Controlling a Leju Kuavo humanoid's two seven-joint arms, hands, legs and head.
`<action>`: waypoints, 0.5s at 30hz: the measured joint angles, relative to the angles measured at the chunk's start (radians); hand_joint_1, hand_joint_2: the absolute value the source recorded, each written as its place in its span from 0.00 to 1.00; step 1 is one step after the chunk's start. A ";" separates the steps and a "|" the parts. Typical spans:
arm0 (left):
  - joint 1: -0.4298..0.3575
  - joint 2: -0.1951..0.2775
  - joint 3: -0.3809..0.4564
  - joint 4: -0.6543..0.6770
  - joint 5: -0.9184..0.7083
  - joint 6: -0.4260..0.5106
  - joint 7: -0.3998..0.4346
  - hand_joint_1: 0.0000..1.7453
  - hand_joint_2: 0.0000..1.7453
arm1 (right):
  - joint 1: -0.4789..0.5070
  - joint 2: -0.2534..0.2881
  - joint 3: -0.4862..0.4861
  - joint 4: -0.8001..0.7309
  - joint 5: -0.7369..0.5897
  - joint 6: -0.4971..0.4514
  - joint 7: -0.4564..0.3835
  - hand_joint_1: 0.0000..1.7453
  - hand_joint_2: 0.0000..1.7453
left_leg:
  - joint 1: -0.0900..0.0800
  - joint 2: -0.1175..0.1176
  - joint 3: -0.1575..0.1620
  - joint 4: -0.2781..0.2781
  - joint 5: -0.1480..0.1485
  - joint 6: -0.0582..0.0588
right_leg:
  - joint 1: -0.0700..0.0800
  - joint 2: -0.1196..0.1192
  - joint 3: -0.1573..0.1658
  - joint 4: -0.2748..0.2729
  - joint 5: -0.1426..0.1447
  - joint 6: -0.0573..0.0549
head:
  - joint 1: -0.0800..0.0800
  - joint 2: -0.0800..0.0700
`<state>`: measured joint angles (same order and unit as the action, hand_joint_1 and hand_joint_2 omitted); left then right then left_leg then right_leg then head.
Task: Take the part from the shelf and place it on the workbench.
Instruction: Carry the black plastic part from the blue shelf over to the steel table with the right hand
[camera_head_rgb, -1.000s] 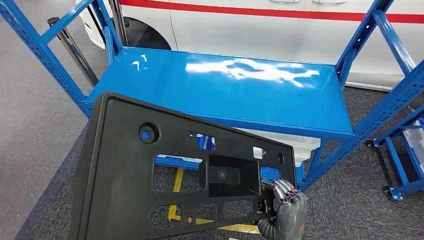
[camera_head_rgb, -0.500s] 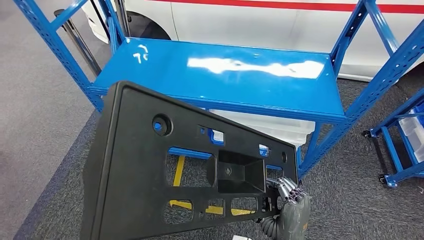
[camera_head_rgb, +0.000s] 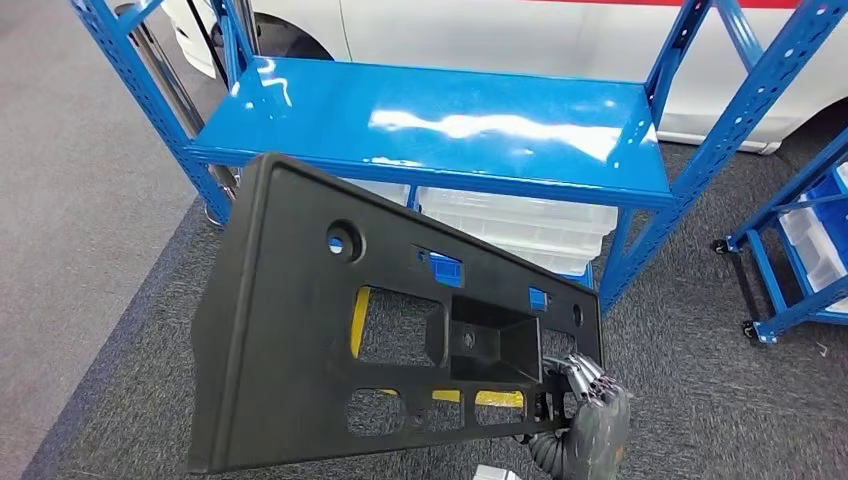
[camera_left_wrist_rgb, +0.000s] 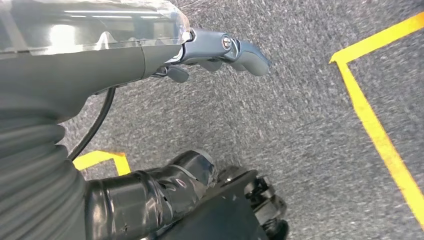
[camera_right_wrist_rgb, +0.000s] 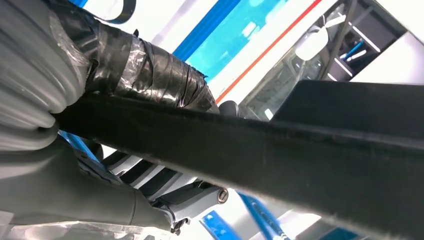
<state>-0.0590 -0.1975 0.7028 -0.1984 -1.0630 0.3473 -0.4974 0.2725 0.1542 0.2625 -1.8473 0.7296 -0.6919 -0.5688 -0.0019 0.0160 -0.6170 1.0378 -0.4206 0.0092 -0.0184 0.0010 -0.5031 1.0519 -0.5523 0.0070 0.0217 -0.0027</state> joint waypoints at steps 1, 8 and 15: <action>0.001 0.000 0.001 0.000 0.000 0.000 0.000 0.00 1.00 | 0.001 0.000 0.000 0.000 0.001 0.000 0.001 1.00 1.00 | 0.002 0.000 -0.003 0.000 0.004 -0.007 | 0.000 -0.001 -0.007 0.000 0.006 -0.009 | 0.000 0.000; 0.004 0.000 0.005 0.000 -0.003 -0.002 -0.006 0.00 1.00 | 0.008 0.000 -0.001 -0.006 0.006 0.000 0.000 1.00 1.00 | 0.011 -0.006 -0.073 0.260 -0.178 -0.025 | 0.006 -0.007 -0.086 -0.003 0.069 -0.042 | -0.001 0.000; 0.001 0.001 0.011 0.000 -0.006 0.002 -0.008 0.00 1.00 | 0.008 -0.009 -0.001 -0.006 -0.061 0.000 0.016 1.00 1.00 | -0.004 -0.008 0.145 -0.032 -0.108 0.008 | 0.008 -0.008 -0.122 -0.001 0.116 -0.018 | 0.000 0.000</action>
<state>-0.0584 -0.1968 0.7134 -0.1984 -1.0690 0.3498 -0.5056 0.2808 0.1454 0.2613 -1.8536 0.6684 -0.6920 -0.5528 -0.0064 0.0076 -0.4717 1.0059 -0.5283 0.0177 -0.0107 -0.0067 -0.6253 1.0504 -0.4365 -0.0114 0.0215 -0.0027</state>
